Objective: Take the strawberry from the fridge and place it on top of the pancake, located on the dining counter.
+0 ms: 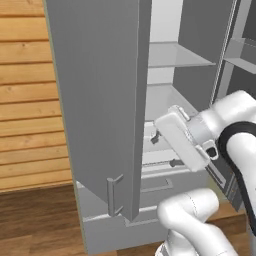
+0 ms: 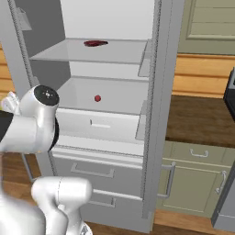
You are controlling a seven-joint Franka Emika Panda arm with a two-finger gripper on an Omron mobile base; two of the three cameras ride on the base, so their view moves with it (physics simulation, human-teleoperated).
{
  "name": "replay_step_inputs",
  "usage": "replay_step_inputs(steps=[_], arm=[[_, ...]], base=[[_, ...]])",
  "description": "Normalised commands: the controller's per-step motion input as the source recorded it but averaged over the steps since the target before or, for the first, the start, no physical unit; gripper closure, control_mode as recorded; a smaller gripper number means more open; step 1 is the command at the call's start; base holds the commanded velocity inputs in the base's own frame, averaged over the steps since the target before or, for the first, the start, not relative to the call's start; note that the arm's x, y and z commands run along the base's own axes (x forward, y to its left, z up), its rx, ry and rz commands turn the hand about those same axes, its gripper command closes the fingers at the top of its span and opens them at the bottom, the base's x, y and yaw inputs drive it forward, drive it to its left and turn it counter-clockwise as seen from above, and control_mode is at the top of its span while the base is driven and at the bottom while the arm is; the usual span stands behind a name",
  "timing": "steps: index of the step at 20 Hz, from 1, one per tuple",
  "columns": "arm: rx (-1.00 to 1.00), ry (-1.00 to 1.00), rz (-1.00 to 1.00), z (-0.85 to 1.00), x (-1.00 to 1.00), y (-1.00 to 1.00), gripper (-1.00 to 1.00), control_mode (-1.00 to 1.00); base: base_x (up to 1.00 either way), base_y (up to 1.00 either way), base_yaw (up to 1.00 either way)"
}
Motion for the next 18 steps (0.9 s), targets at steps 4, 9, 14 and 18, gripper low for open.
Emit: replay_step_inputs(steps=[4, 9, 14, 18], arm=[[0.58, 0.00, 0.00, 0.18, 0.19, -0.81, -1.00, -1.00], [0.34, 0.05, 0.00, 0.05, 0.87, -0.50, -1.00, -1.00], [0.20, 0.02, 0.00, 0.00, 1.00, -0.10, -1.00, -1.00], [0.02, 0.00, 0.00, 0.00, 1.00, 0.25, -1.00, -1.00]], base=[[0.00, 0.00, 0.00], [0.00, 0.00, 0.00], [0.00, 0.00, 0.00], [0.00, 0.00, 0.00]])
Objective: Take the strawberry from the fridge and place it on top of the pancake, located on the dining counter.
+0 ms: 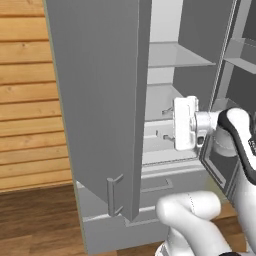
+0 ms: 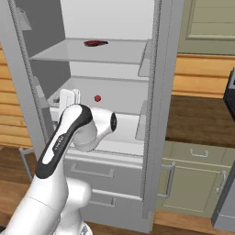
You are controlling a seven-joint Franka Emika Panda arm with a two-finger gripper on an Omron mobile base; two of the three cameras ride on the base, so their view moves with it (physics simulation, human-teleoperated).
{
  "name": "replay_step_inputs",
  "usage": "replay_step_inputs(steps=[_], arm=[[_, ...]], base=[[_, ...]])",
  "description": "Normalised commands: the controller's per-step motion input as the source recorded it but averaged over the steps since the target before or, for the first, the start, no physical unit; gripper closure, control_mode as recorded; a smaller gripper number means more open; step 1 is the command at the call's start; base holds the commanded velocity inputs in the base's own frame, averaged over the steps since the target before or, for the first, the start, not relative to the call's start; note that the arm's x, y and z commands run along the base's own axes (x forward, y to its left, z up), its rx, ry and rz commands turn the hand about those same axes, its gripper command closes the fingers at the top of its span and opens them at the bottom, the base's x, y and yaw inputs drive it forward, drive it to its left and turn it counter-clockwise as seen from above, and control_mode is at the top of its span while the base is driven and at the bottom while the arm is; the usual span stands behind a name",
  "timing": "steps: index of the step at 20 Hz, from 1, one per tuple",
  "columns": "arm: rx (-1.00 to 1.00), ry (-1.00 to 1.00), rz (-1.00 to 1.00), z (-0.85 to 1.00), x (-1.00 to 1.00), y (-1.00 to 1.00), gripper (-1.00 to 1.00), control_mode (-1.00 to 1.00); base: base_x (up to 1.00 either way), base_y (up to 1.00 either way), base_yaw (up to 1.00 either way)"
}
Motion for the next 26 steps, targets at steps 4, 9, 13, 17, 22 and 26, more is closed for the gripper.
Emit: replay_step_inputs(steps=[4, 9, 13, 17, 22, 26], arm=[[0.00, -0.03, 0.00, 0.00, 0.99, 0.31, -1.00, -1.00], [0.00, -0.03, 0.00, 0.00, 0.94, 0.33, -1.00, -1.00], [0.00, -0.07, 0.01, 0.00, 0.24, 0.48, -1.00, -1.00], [0.00, -0.09, 0.02, 0.00, 0.00, 0.54, -1.00, -1.00], [0.00, -0.07, 0.03, 0.00, -0.03, 0.50, -1.00, -1.00], [-0.04, -0.04, 0.04, 0.00, -0.28, 0.71, -1.00, -1.00]], base=[[0.00, 0.00, 0.00], [0.00, 0.00, 0.00], [0.00, 0.00, 0.00], [0.00, 0.00, 0.00], [0.00, 0.00, 0.00], [0.00, 0.00, 0.00]])
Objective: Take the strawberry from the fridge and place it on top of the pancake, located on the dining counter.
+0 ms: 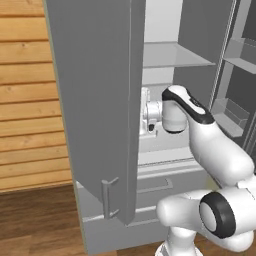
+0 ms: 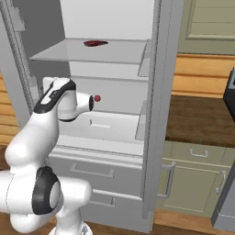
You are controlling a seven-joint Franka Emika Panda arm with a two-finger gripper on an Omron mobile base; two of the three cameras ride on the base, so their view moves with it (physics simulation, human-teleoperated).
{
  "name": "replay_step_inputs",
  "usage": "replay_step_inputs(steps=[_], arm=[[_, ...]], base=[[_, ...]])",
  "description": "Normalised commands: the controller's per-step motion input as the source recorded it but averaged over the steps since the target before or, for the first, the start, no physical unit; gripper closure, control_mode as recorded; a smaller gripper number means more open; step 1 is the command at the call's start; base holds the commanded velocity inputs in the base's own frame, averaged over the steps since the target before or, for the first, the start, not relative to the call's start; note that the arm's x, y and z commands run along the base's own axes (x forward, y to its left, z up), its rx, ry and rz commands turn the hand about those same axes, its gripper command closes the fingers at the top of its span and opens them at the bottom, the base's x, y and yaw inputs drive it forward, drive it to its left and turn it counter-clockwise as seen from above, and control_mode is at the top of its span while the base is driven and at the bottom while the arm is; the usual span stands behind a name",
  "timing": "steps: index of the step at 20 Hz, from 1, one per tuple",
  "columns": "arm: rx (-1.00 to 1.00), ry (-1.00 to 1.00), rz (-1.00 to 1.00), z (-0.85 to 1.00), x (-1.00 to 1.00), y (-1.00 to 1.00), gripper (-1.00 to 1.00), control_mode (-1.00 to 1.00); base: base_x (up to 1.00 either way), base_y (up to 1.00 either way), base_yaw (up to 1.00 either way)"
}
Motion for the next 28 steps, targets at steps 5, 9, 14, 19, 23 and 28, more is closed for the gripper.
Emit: replay_step_inputs(steps=[5, 9, 14, 19, 23, 28], arm=[[-0.06, -0.04, 0.04, 0.00, -0.47, 0.75, -1.00, -1.00], [-0.08, 0.00, 0.03, 0.00, -0.46, 0.80, -1.00, -1.00], [-0.05, 0.00, 0.00, 0.00, -0.20, 0.63, -1.00, -1.00], [-0.01, 0.00, 0.00, 0.00, 0.00, 0.30, -1.00, -1.00], [0.00, 0.00, 0.00, 0.00, 0.00, -0.03, -1.00, -1.00], [0.00, 0.00, -0.07, 0.00, 0.04, -0.71, -1.00, -1.00]], base=[[0.00, 0.00, 0.00], [0.00, 0.00, 0.00], [0.00, 0.00, 0.00], [0.00, 0.00, 0.00], [0.00, 0.00, 0.00], [0.00, 0.00, 0.00]])
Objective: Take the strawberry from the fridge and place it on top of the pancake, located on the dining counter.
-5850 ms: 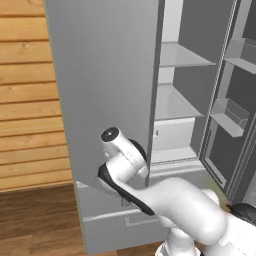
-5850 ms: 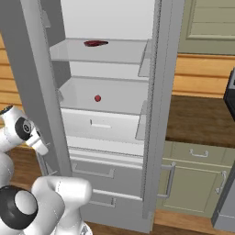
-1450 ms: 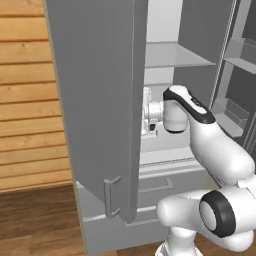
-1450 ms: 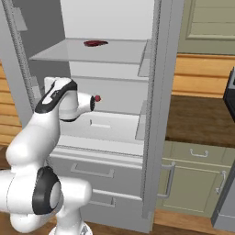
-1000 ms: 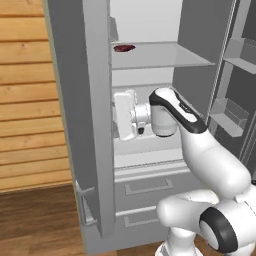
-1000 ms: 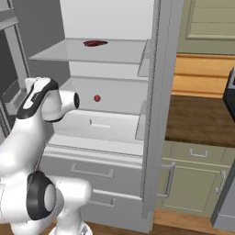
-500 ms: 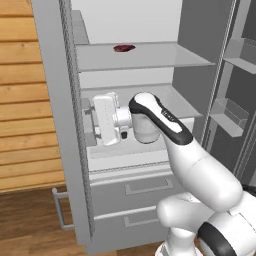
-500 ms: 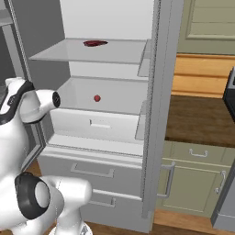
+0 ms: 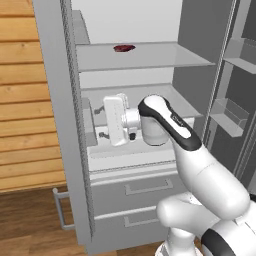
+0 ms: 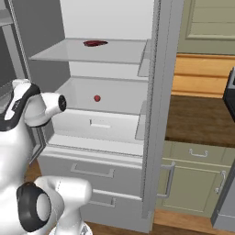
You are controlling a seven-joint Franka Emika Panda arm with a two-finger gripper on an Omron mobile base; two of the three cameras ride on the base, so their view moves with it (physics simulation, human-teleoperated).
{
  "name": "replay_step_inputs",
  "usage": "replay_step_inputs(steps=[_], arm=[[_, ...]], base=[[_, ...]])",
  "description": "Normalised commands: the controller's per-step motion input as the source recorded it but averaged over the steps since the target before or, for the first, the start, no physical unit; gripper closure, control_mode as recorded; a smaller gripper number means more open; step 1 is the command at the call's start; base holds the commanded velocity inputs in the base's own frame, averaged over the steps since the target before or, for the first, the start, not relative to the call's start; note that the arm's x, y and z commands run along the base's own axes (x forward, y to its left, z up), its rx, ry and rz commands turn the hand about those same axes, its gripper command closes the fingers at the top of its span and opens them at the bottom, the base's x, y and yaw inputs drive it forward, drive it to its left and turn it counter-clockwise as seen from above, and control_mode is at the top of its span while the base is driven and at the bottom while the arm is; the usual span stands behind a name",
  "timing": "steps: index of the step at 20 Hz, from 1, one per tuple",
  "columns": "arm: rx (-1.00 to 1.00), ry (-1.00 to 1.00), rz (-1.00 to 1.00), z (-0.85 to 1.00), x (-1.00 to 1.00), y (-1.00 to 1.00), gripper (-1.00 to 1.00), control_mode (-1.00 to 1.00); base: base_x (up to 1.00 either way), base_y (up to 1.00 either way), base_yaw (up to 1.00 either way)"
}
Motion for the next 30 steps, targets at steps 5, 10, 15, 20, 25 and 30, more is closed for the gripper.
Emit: replay_step_inputs(steps=[5, 10, 15, 20, 25, 30], arm=[[-0.05, 0.00, -0.07, 0.00, 0.02, -0.84, -1.00, -1.00], [-0.47, -0.02, 0.00, -0.08, 0.02, -0.71, -1.00, -1.00], [-0.71, -0.12, -0.05, -0.39, 0.00, -0.86, -1.00, -1.00], [-0.77, -0.10, -0.06, -0.53, 0.00, -0.99, -1.00, -1.00], [-0.71, -0.10, 0.03, -0.49, -0.45, -0.59, -1.00, -1.00], [-0.37, 0.00, 0.06, 0.00, -1.00, -0.52, -1.00, -1.00]], base=[[0.00, 0.00, 0.00], [0.00, 0.00, 0.00], [0.00, 0.00, 0.00], [0.00, 0.00, 0.00], [0.00, 0.00, 0.00], [0.00, 0.00, 0.00]])
